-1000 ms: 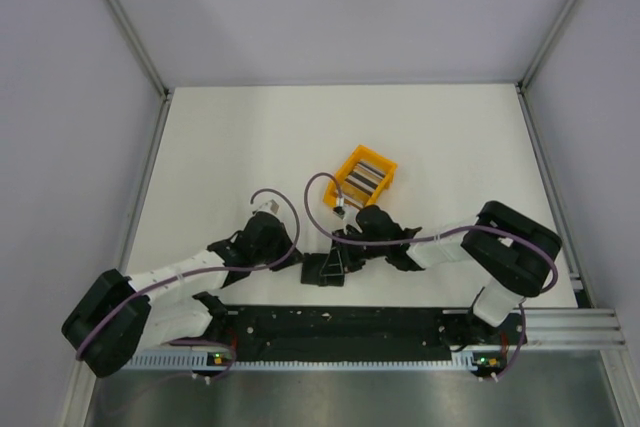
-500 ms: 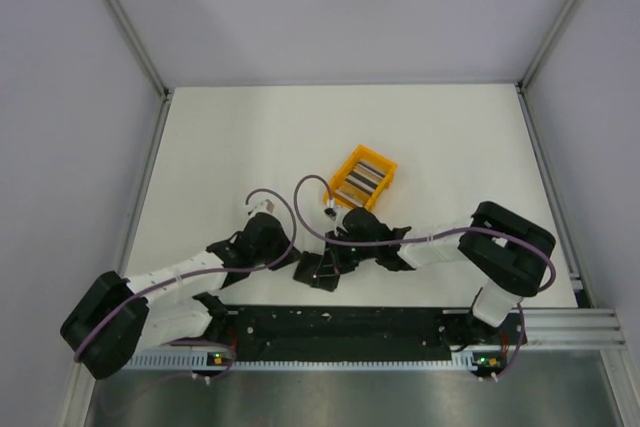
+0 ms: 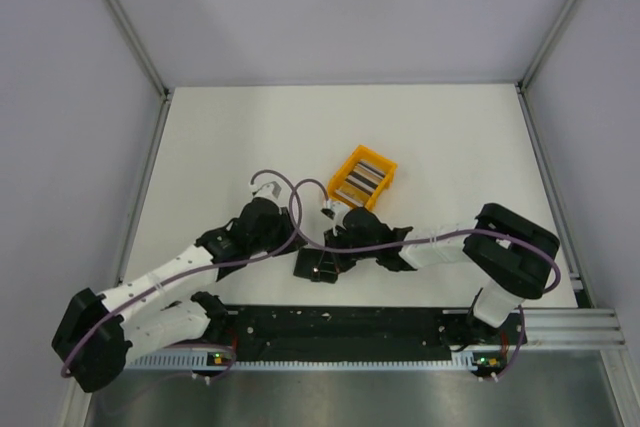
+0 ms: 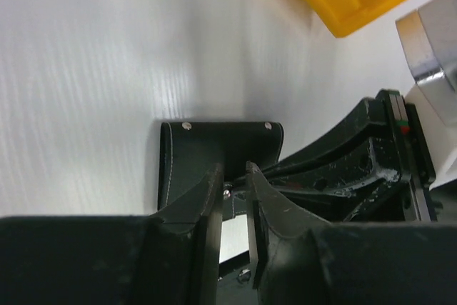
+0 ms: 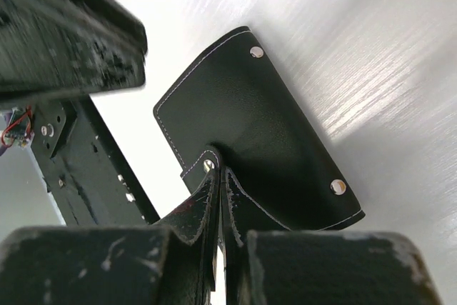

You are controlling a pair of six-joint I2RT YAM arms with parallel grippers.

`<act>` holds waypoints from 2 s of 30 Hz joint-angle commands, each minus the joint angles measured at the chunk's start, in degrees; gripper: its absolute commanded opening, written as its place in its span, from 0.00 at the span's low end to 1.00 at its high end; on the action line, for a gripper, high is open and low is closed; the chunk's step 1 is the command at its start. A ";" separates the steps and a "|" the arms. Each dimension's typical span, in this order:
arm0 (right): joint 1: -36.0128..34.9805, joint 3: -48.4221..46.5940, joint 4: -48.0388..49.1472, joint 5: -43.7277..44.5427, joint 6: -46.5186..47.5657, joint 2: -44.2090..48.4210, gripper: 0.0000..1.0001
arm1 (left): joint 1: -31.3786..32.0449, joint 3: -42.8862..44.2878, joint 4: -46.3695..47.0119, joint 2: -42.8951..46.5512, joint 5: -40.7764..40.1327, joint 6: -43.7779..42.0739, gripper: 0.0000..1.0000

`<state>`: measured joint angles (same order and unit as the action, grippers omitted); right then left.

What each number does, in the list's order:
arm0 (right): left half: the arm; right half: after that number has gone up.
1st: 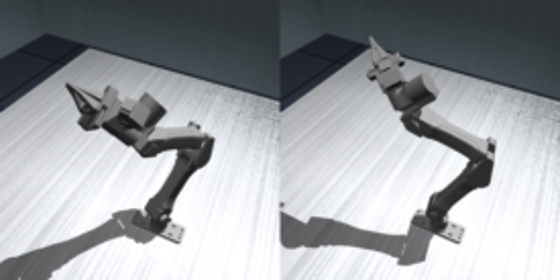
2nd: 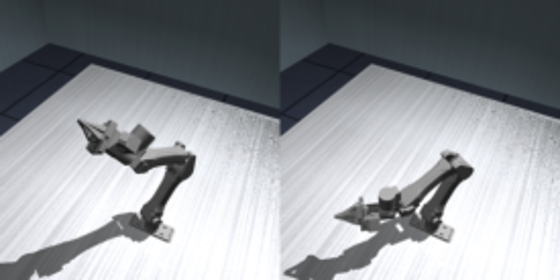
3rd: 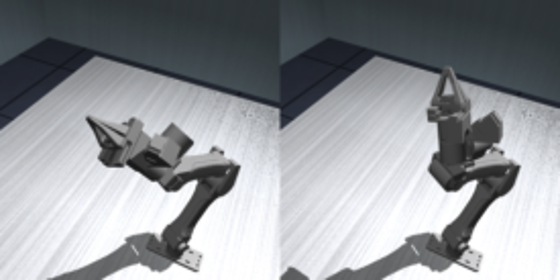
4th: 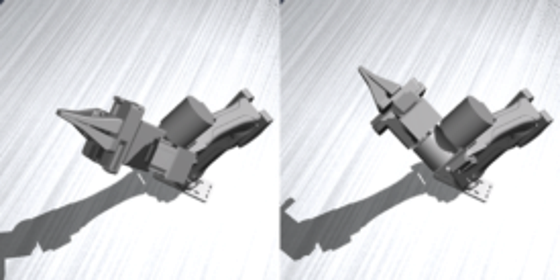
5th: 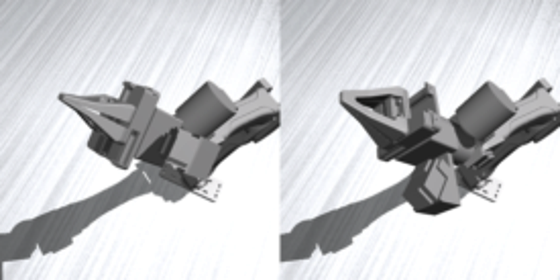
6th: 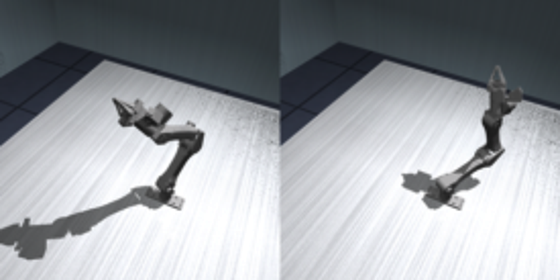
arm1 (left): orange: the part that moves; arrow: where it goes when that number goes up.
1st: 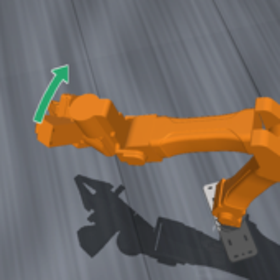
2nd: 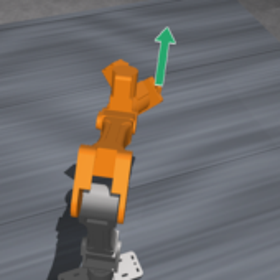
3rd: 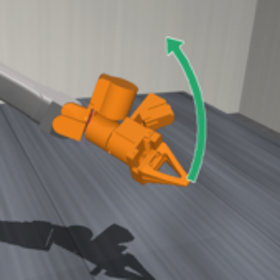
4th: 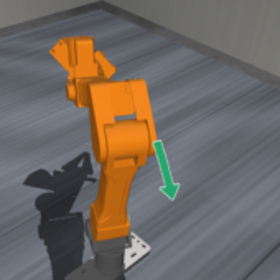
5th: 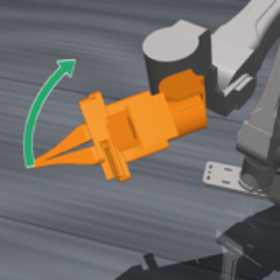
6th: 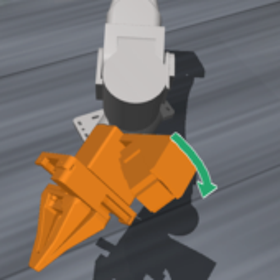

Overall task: Put the credit cards into the card holder
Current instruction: Open the card holder at the center of the board.

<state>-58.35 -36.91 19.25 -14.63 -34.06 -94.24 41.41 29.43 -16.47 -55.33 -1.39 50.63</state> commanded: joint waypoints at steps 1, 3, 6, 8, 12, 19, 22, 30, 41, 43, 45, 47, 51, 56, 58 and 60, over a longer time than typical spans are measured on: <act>1.31 -0.10 -1.58 2.15 3.74 0.37 0.00 | 0.25 -0.77 6.08 -2.93 8.14 -2.56 0.19; 1.57 0.25 -0.44 1.80 3.22 0.72 0.00 | 0.25 -2.61 9.68 -4.43 10.69 -1.68 0.15; 1.57 0.43 0.35 1.36 2.69 0.55 0.00 | 0.34 -5.08 15.22 -6.54 13.07 0.25 0.13; 1.48 0.43 0.53 1.10 2.60 0.46 0.00 | 0.34 -6.13 18.20 -7.94 14.13 0.87 0.11; 1.48 0.87 1.23 0.75 2.42 0.72 0.00 | 0.34 -6.58 18.31 -11.02 12.64 1.22 0.09; 1.57 0.96 1.23 0.31 2.77 0.72 0.00 | 0.34 -6.67 20.95 -14.28 9.31 2.01 0.03; 1.57 1.48 1.85 -0.22 2.69 0.81 0.00 | 0.34 -5.88 19.90 -14.80 8.07 2.01 0.03; 0.61 1.31 3.69 -0.05 3.56 1.51 0.00 | 0.60 -8.50 20.42 -20.69 7.80 6.40 0.00; -3.53 0.17 10.19 1.19 8.13 5.55 0.00 | 1.57 -11.50 21.22 -26.23 5.96 12.38 0.00; -3.70 -0.09 10.20 0.57 8.66 5.99 0.00 | 1.66 -11.59 21.57 -27.19 6.13 12.56 0.00; -3.79 -0.10 9.94 -0.22 9.28 6.17 0.00 | 1.66 -11.68 22.00 -28.07 6.40 12.82 0.00; -3.70 -0.10 9.58 -1.88 9.80 6.17 0.00 | 1.66 -11.76 22.36 -28.60 6.40 12.91 0.00; -4.05 0.43 10.28 -4.96 10.07 5.56 0.00 | 1.66 -11.68 22.53 -29.39 6.49 13.09 0.00; -5.28 0.43 11.33 -7.07 9.98 4.68 0.00 | 1.66 -11.68 22.80 -30.10 6.57 13.35 0.00; -5.29 0.43 10.99 -6.64 9.37 4.59 0.00 | 1.66 -11.76 22.71 -30.01 6.57 13.44 0.00; -5.29 1.22 11.43 -7.77 9.37 5.11 0.00 | 1.66 -11.85 22.71 -29.05 6.49 13.35 0.00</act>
<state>-62.89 -35.88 26.04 -18.92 -24.60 -91.37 42.09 21.08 17.41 -80.88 8.62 66.13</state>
